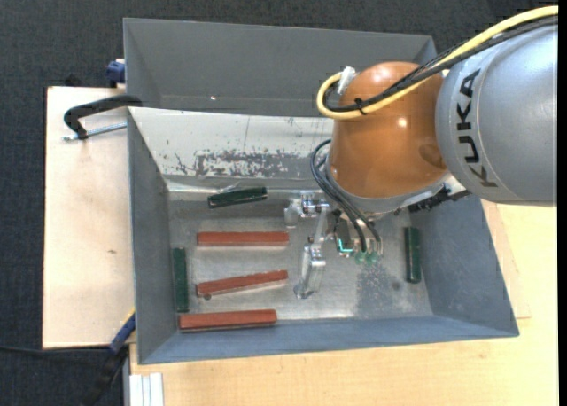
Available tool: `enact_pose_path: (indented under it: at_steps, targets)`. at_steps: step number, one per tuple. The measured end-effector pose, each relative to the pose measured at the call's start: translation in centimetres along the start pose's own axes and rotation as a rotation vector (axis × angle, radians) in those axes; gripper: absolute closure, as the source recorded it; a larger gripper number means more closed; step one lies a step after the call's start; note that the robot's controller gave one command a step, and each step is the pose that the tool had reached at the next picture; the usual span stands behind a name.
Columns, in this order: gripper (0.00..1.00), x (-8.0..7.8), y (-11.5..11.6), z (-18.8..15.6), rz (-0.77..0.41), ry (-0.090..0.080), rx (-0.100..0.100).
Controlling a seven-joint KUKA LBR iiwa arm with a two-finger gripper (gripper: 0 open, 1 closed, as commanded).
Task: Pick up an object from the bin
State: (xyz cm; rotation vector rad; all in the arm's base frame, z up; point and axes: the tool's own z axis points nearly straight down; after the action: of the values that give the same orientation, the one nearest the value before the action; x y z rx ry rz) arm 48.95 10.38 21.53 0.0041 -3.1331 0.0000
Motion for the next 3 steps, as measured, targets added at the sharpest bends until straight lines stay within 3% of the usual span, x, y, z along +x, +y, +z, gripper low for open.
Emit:
enact_pose_path:
  at_steps: [1,2,3]
  targets:
    - [0.00,-0.2,-0.1,-0.4,0.002,-0.009,-0.001]
    - [0.00,-1.0,3.1,7.7,-0.035,-0.013,-0.002]
    - [0.00,-1.0,4.6,8.1,0.028,-0.010,-0.002]
